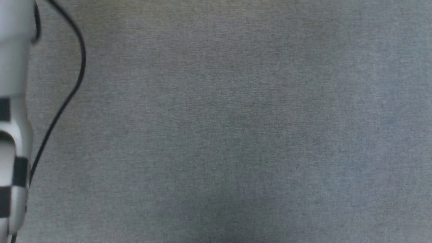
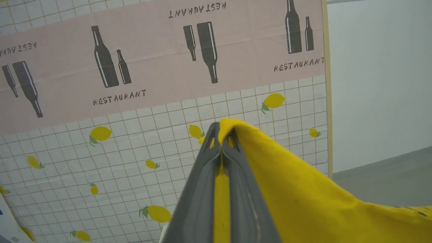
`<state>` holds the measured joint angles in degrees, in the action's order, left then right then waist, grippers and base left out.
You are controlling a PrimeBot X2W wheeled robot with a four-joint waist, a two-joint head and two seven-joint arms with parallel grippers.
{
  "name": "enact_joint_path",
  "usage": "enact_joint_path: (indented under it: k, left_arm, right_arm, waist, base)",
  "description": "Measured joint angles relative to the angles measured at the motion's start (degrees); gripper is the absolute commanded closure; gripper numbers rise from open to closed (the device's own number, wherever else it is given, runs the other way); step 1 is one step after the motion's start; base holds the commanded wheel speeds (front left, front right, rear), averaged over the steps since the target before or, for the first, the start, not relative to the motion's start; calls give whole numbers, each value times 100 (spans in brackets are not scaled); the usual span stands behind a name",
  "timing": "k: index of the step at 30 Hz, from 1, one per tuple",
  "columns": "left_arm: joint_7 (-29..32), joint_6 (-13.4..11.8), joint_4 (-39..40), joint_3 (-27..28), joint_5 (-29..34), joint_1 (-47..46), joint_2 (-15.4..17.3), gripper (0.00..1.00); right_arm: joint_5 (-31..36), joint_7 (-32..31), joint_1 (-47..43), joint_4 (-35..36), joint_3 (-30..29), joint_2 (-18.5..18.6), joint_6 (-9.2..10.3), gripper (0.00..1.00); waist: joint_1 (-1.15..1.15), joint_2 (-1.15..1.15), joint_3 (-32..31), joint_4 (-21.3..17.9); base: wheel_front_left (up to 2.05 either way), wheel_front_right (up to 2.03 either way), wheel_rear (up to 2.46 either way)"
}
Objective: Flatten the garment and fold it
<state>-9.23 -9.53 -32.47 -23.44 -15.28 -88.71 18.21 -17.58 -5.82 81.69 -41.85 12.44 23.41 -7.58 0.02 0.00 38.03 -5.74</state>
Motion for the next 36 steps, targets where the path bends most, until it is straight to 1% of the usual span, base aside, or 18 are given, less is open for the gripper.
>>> enact_joint_path:
  k: [1,2,6,8,10,12,16,18,20,22,25,27,31,36]
  left_arm:
    - [5,45,79,-1,-64,178,36,100]
    - [20,120,481,4,-207,720,163,100]
    - [269,88,1367,55,-469,1647,375,100]
    - [475,-3,1889,60,-519,2171,520,100]
    - [702,-157,2512,88,-582,2814,673,100]
    - [879,-336,3041,116,-697,3435,795,100]
    - [1257,-700,3957,71,-802,4757,1036,100]
    - [1446,-811,4248,24,-894,5381,1121,100]
    - [1667,-873,4487,-89,-905,6003,1311,100]
    - [1851,-931,4656,-147,-1080,6513,1393,100]
    - [2214,-915,4813,-330,-1371,7153,1503,100]
    - [2631,-740,4873,-572,-1610,7527,1666,100]
    - [3328,-660,4957,-783,-2117,8111,1867,100]
    - [3969,-744,5125,-838,-2677,8701,2104,100]
  right_arm:
    - [-185,27,-159,137,116,93,0,100]
    - [-713,32,-636,655,416,432,0,100]
    - [-1370,27,-1420,1483,582,921,0,100]
    - [-1595,3,-1830,1849,577,1144,0,100]
    - [-1785,-31,-2295,2205,541,1350,0,100]
    - [-1893,-49,-2728,2450,452,1440,0,100]
    - [-1980,-120,-3725,2838,236,1472,0,100]
    - [-1982,-203,-4194,2983,154,1471,0,100]
    - [-1981,-296,-4664,3147,53,1463,0,100]
    - [-1981,-411,-5070,3285,-19,1454,0,100]
    - [-1987,-638,-5699,3474,-166,1452,0,100]
    - [-2026,-826,-6157,3616,-225,1452,0,100]
    - [-2168,-1110,-7016,3804,-420,1413,0,100]
    - [-2262,-1472,-7889,4013,-641,1412,0,100]
  waist:
    - [0,0,-30,16]
    - [0,0,-130,49]
    - [-1,0,-293,77]
    - [-1,0,-380,86]
    - [-1,0,-481,96]
    - [-1,0,-586,103]
    - [-2,0,-864,110]
    - [-2,0,-1019,115]
    - [-2,0,-1196,125]
    - [-2,0,-1355,136]
    - [-2,0,-1589,163]
    - [-2,0,-1747,193]
    - [-2,0,-2026,264]
    - [-2,0,-2325,349]
  base:
    - [0,0,0]
    - [0,0,0]
    - [0,0,0]
    - [0,0,0]
    - [0,0,0]
    - [0,0,0]
    - [0,0,0]
    - [0,0,0]
    - [0,0,0]
    - [0,0,0]
    - [0,0,0]
    - [0,0,0]
    - [0,0,0]
    - [0,0,0]
